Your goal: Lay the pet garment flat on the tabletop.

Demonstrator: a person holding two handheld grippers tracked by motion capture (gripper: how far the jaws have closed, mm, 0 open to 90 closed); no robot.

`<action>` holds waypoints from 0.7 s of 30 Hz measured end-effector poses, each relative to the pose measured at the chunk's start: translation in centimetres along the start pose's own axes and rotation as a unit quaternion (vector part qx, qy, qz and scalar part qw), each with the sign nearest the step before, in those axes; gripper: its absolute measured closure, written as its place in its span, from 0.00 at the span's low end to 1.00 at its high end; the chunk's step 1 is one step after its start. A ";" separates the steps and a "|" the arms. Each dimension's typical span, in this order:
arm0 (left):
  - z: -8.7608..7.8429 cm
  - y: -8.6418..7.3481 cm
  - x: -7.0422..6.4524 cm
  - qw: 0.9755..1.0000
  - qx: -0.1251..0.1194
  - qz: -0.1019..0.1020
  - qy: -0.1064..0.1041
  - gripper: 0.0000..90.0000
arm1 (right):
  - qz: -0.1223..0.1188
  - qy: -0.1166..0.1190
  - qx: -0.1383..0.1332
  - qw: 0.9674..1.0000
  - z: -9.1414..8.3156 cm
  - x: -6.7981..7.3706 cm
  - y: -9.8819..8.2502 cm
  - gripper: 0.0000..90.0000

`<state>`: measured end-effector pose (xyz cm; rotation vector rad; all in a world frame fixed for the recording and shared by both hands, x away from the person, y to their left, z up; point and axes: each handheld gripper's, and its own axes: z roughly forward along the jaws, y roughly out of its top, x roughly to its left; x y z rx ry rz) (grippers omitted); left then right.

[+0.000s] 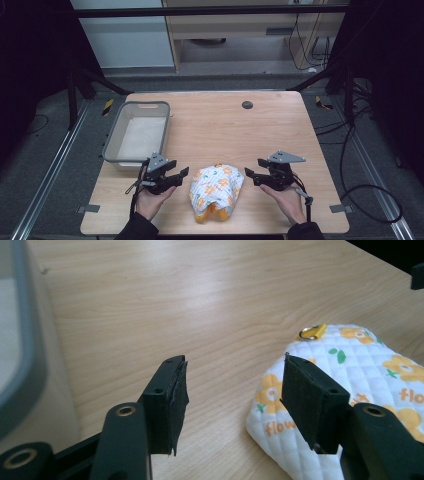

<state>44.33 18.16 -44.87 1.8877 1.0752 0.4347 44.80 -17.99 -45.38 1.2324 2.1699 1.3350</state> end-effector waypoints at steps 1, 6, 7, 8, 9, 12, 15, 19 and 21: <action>0.3 -0.2 -0.2 1.000 0.008 0.001 -0.004 0.48 | -0.002 0.001 0.007 1.000 0.3 0.2 -0.2 0.39; 1.2 -0.5 -0.9 0.999 0.033 0.000 -0.030 0.48 | -0.016 0.008 0.023 1.000 1.2 0.9 -0.6 0.39; 1.3 -0.5 -1.0 0.999 0.037 0.005 -0.033 0.48 | -0.015 0.011 0.027 0.999 1.3 1.0 -0.6 0.39; 1.3 -0.5 -1.0 0.999 0.037 0.005 -0.033 0.48 | -0.015 0.011 0.027 0.999 1.3 1.0 -0.6 0.39; 1.4 -0.5 -1.2 0.999 0.041 0.006 -0.034 0.48 | -0.013 0.015 0.030 0.999 1.4 1.1 -0.7 0.39; 1.8 -0.8 -1.5 0.998 0.055 0.009 -0.039 0.48 | -0.016 0.021 0.044 0.999 2.0 1.4 -1.0 0.40; 2.3 -1.0 -1.7 0.997 0.067 0.012 -0.038 0.47 | -0.018 0.025 0.049 0.998 2.4 1.5 -1.1 0.41; 2.8 -1.4 -1.8 0.996 0.080 0.012 -0.041 0.47 | -0.026 0.027 0.062 0.997 3.3 1.6 -1.3 0.45; 3.2 -1.6 -1.9 0.995 0.087 0.011 -0.043 0.47 | -0.030 0.026 0.069 0.997 3.7 1.7 -1.4 0.46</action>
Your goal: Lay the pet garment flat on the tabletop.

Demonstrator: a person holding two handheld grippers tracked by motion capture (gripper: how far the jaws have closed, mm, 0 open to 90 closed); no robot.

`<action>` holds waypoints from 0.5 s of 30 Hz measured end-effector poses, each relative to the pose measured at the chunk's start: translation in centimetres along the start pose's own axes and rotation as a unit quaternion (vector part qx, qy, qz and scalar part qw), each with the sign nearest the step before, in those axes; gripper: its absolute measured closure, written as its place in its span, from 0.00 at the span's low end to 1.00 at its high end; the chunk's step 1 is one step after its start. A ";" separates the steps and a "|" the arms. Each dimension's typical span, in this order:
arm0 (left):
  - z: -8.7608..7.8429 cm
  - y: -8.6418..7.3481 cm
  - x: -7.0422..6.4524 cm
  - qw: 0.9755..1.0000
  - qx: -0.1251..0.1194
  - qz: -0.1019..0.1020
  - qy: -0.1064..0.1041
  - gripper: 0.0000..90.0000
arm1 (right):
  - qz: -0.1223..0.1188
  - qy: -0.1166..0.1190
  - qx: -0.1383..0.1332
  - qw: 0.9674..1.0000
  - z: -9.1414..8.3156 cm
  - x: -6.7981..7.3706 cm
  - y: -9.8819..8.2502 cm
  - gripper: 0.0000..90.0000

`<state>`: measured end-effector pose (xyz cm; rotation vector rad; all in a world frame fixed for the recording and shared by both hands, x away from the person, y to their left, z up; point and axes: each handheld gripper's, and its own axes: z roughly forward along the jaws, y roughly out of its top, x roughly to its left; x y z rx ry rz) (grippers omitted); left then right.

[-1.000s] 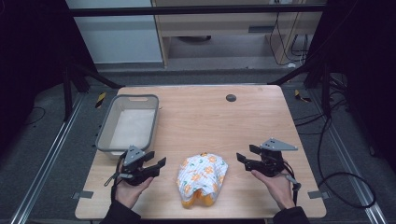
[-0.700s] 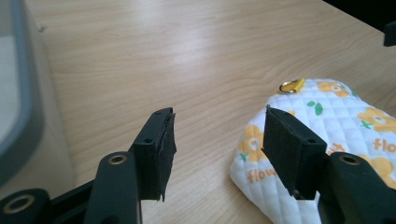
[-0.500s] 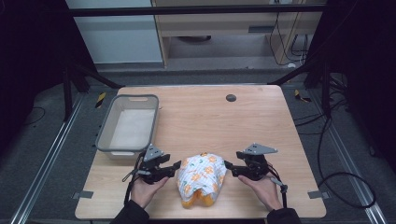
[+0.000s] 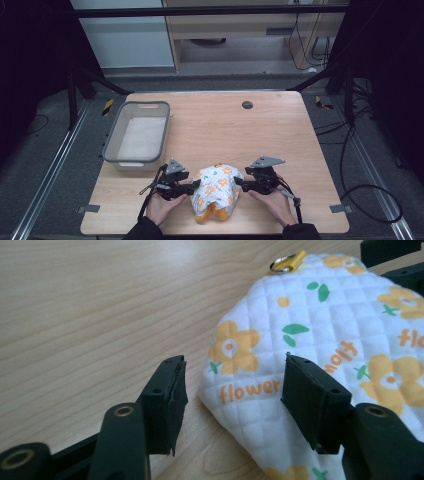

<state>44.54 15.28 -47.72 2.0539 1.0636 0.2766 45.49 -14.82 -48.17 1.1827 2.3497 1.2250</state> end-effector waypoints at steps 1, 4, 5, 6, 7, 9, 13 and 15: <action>0.1 0.0 0.0 1.000 0.004 0.002 -0.001 0.48 | -0.003 0.000 0.004 1.000 0.3 0.0 0.0 0.48; 0.8 -0.3 -0.3 1.000 0.015 0.002 -0.005 0.51 | -0.004 0.005 0.015 1.000 0.7 0.3 -0.1 0.60; 0.8 -0.3 -0.3 1.000 0.015 0.002 -0.005 0.52 | -0.004 0.005 0.015 1.000 0.7 0.3 -0.1 0.60; 1.0 -0.4 -0.4 1.000 0.019 0.002 -0.003 0.54 | -0.008 0.009 0.018 1.000 0.8 0.4 -0.1 0.67; 1.1 -0.4 -0.3 1.000 0.022 0.000 -0.003 0.56 | -0.009 0.009 0.019 1.000 0.8 0.5 -0.2 0.70; 1.3 -0.5 -0.2 1.000 0.026 -0.007 -0.003 0.62 | -0.009 0.010 0.025 1.000 1.0 0.5 -0.2 0.75; 1.4 -0.5 -0.2 1.000 0.031 -0.005 0.004 0.77 | -0.008 0.008 0.027 1.000 1.1 0.6 -0.2 0.89; 1.4 -0.5 -0.2 0.999 0.032 -0.006 0.003 0.82 | -0.008 0.010 0.026 1.000 0.9 0.6 -0.2 0.93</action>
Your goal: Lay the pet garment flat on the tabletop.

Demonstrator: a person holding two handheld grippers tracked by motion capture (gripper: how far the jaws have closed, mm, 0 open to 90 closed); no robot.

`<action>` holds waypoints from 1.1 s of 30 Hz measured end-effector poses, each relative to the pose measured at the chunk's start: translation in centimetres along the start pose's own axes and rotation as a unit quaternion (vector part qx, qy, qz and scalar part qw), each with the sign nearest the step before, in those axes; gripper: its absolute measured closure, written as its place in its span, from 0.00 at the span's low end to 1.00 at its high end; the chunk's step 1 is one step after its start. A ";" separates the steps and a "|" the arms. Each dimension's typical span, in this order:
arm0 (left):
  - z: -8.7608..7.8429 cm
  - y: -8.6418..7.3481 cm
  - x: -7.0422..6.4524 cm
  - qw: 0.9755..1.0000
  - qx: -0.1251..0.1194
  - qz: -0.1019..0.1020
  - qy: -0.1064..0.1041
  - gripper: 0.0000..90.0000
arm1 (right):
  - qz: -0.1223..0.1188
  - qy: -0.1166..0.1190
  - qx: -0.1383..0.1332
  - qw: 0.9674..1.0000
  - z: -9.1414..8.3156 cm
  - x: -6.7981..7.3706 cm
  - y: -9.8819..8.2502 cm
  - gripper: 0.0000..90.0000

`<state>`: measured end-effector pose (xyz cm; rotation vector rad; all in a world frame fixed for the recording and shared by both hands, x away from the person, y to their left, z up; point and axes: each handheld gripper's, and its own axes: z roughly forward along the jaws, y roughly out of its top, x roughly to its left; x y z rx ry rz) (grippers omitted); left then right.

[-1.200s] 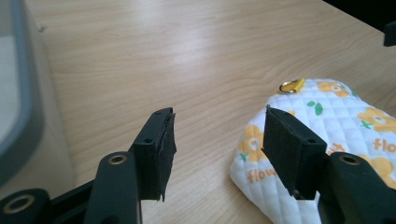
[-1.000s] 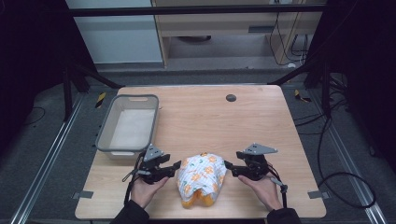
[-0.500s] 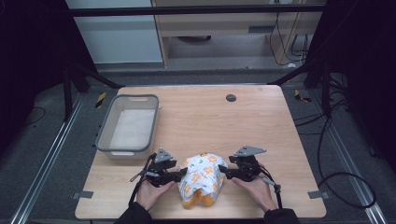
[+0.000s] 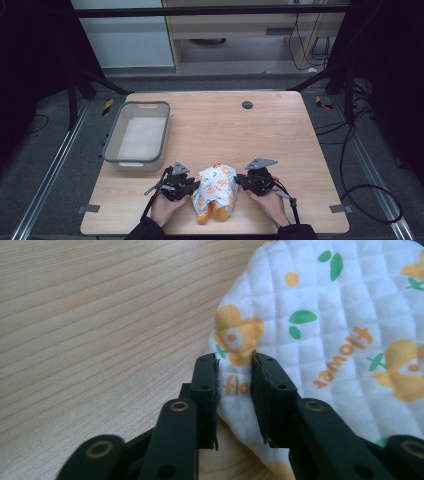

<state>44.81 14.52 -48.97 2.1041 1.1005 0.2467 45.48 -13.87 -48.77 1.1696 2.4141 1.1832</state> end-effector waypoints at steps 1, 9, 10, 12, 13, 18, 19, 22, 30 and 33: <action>0.0 0.0 -0.1 1.000 0.001 0.002 0.000 0.85 | 0.002 0.002 -0.001 1.000 -0.1 0.0 0.0 0.94; -1.0 0.4 -0.2 1.000 -0.019 0.014 0.009 0.98 | 0.010 0.005 -0.016 1.000 -1.1 0.0 0.4 0.95; -1.0 0.4 -0.2 1.000 -0.019 0.014 0.009 0.98 | 0.010 0.005 -0.016 1.000 -1.1 0.0 0.4 0.95; -1.7 0.8 0.1 0.999 -0.030 0.007 0.005 0.98 | 0.009 0.004 -0.024 1.000 -1.4 -0.2 0.5 0.95; -2.4 1.3 0.3 0.999 -0.042 0.005 0.005 0.98 | 0.009 0.004 -0.030 0.999 -1.8 -0.3 0.8 0.95; -4.2 3.4 0.4 0.997 -0.070 0.019 0.006 0.99 | -0.005 -0.001 -0.055 0.998 -3.1 -0.5 2.0 0.96; -4.5 3.9 0.3 0.997 -0.074 0.022 0.008 0.99 | -0.005 -0.003 -0.062 0.998 -3.4 -0.6 2.4 0.96; -5.1 5.1 0.2 0.996 -0.081 0.034 0.015 0.99 | -0.008 -0.009 -0.071 0.997 -4.0 -0.7 3.4 0.96; -7.7 9.6 -1.0 0.987 -0.138 0.065 0.044 0.98 | -0.041 -0.050 -0.135 0.989 -6.3 -0.6 7.6 0.97; -8.1 9.0 -1.3 0.986 -0.145 0.066 0.041 0.98 | -0.052 -0.042 -0.164 0.984 -7.0 -0.4 7.7 0.96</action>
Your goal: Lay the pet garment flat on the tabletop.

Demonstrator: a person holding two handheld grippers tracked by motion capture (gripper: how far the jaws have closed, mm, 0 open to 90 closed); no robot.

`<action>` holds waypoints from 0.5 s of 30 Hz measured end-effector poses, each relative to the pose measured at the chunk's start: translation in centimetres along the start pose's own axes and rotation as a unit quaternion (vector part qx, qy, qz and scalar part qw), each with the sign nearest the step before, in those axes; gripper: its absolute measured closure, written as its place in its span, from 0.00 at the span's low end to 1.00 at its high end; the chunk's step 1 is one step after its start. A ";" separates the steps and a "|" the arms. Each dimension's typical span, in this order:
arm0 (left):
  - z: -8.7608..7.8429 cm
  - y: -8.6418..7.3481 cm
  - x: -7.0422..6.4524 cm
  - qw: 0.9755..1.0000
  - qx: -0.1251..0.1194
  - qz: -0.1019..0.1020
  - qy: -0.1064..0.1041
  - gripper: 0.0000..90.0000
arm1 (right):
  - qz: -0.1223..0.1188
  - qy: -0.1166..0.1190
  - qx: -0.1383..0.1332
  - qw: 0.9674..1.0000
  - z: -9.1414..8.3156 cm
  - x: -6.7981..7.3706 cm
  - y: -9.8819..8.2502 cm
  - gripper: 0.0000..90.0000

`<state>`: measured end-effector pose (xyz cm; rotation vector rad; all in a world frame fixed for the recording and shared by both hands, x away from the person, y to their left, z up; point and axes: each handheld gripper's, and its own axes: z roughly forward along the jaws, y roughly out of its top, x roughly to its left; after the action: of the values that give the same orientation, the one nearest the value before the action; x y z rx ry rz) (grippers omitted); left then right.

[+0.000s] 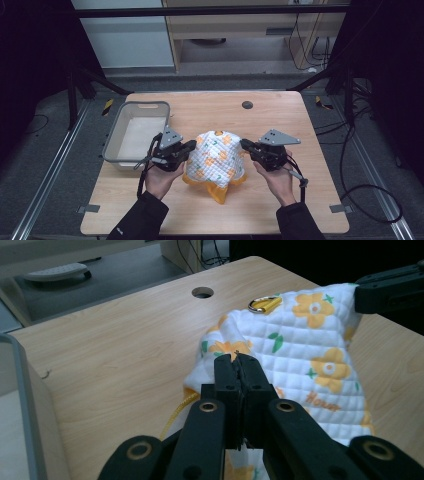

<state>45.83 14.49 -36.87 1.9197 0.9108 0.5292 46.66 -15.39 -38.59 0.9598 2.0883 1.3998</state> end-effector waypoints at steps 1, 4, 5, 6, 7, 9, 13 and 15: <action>0.0 -0.7 -0.2 1.000 0.008 0.003 -0.001 0.98 | 0.001 0.010 0.010 1.000 0.0 0.1 -0.4 0.95; 0.2 -3.8 -0.8 0.999 0.045 0.007 -0.014 0.98 | -0.010 0.034 0.058 0.998 0.2 0.9 -2.8 0.94; 0.2 -3.8 -0.8 0.999 0.045 0.007 -0.014 0.98 | -0.012 0.043 0.074 0.996 0.2 1.2 -3.9 0.93; 0.5 -6.1 -1.1 0.997 0.072 0.003 -0.024 0.98 | -0.009 0.051 0.089 0.995 0.3 1.5 -4.9 0.92; 0.5 -6.1 -1.1 0.997 0.072 0.003 -0.024 0.98 | -0.003 0.060 0.104 0.993 0.4 1.7 -6.0 0.91; 0.8 -8.1 -1.4 0.995 0.093 -0.002 -0.032 0.98 | 0.007 0.072 0.125 0.990 0.5 2.0 -7.9 0.88; 1.0 -9.8 -1.9 0.991 0.128 -0.001 -0.044 0.97 | 0.026 0.087 0.153 0.984 0.6 2.3 -9.6 0.86; 1.2 -10.1 -2.3 0.989 0.137 -0.007 -0.050 0.97 | 0.023 0.088 0.165 0.982 0.8 2.5 -9.9 0.85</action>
<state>41.34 15.21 -46.28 2.1634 0.9700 0.3079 42.59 -15.40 -47.98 1.0464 2.5012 1.2201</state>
